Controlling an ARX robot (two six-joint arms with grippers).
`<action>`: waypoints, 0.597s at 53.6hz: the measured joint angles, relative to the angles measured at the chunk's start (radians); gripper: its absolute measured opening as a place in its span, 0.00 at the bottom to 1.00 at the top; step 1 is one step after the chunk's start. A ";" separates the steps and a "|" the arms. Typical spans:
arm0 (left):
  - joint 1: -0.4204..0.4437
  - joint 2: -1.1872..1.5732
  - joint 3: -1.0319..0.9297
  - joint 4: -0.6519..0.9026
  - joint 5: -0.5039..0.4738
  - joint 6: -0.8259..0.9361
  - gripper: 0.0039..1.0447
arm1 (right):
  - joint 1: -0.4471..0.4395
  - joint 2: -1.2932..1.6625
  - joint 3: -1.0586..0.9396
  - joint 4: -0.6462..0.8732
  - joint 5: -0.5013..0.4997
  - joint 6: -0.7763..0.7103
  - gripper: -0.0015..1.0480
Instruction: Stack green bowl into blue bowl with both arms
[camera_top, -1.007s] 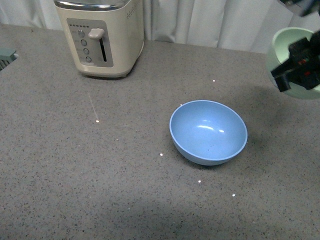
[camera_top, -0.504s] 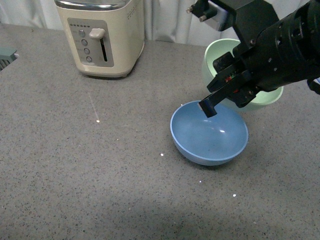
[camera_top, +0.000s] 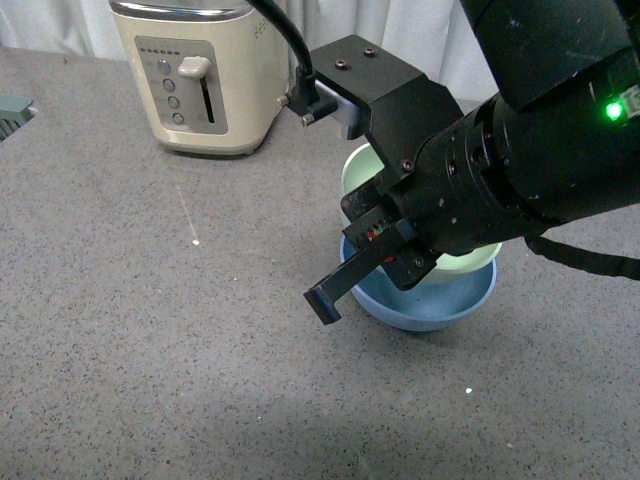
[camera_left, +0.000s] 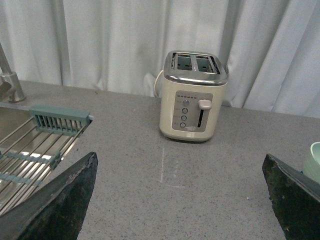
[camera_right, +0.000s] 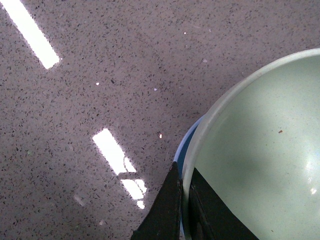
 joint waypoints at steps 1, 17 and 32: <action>0.000 0.000 0.000 0.000 0.000 0.000 0.94 | 0.002 0.005 0.000 0.000 0.001 0.003 0.02; 0.000 0.000 0.000 0.000 0.000 0.000 0.94 | -0.016 -0.022 -0.011 0.002 0.074 0.067 0.38; 0.000 0.000 0.000 0.000 0.000 0.000 0.94 | -0.101 -0.351 -0.173 0.052 0.146 0.373 0.85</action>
